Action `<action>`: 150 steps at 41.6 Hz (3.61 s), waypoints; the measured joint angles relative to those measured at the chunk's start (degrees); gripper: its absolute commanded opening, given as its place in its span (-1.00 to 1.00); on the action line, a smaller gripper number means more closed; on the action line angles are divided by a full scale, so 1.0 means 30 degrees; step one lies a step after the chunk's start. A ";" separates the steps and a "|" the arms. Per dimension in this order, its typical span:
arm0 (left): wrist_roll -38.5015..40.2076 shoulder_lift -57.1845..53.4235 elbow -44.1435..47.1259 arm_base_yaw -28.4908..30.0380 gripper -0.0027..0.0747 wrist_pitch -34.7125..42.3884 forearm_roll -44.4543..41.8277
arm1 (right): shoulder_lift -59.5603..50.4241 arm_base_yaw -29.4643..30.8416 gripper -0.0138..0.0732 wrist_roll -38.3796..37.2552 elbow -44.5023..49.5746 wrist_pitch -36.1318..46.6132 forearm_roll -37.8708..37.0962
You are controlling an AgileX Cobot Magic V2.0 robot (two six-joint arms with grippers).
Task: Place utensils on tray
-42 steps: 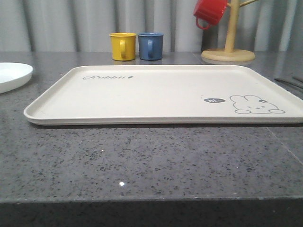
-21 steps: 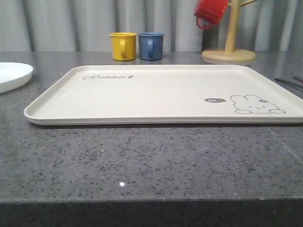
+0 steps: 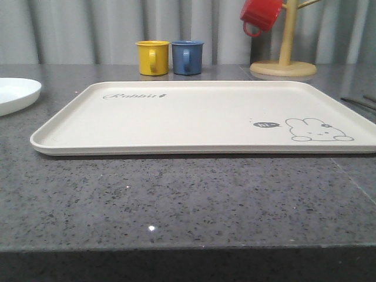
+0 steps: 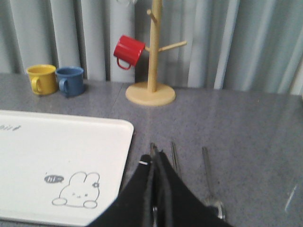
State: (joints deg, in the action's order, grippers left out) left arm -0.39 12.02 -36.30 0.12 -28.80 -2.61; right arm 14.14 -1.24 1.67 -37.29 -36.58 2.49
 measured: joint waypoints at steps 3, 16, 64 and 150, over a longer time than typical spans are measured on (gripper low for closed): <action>0.0000 0.1346 -0.0937 0.0000 -0.98 -0.1271 0.0000 | 0.1485 0.0000 -0.84 0.0000 -0.1181 -0.1768 0.0000; 0.0000 0.5044 -0.1195 0.0000 -0.98 -0.2230 0.0306 | 0.5337 0.0000 -0.84 0.0000 -0.1755 -0.3526 0.0000; -0.2861 1.9550 -0.8775 0.3490 0.42 -0.8277 0.2494 | 0.6572 0.0000 0.34 0.0000 -0.1755 -0.3645 -0.0150; -0.9363 2.7887 -1.4585 0.5956 -0.98 -0.8301 1.2720 | 0.6572 0.0000 0.34 0.0000 -0.1755 -0.3611 -0.0150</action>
State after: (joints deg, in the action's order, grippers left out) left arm -28.48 95.68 -80.05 17.99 -53.70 35.55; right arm 33.85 -1.24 1.67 -42.56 -47.42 2.04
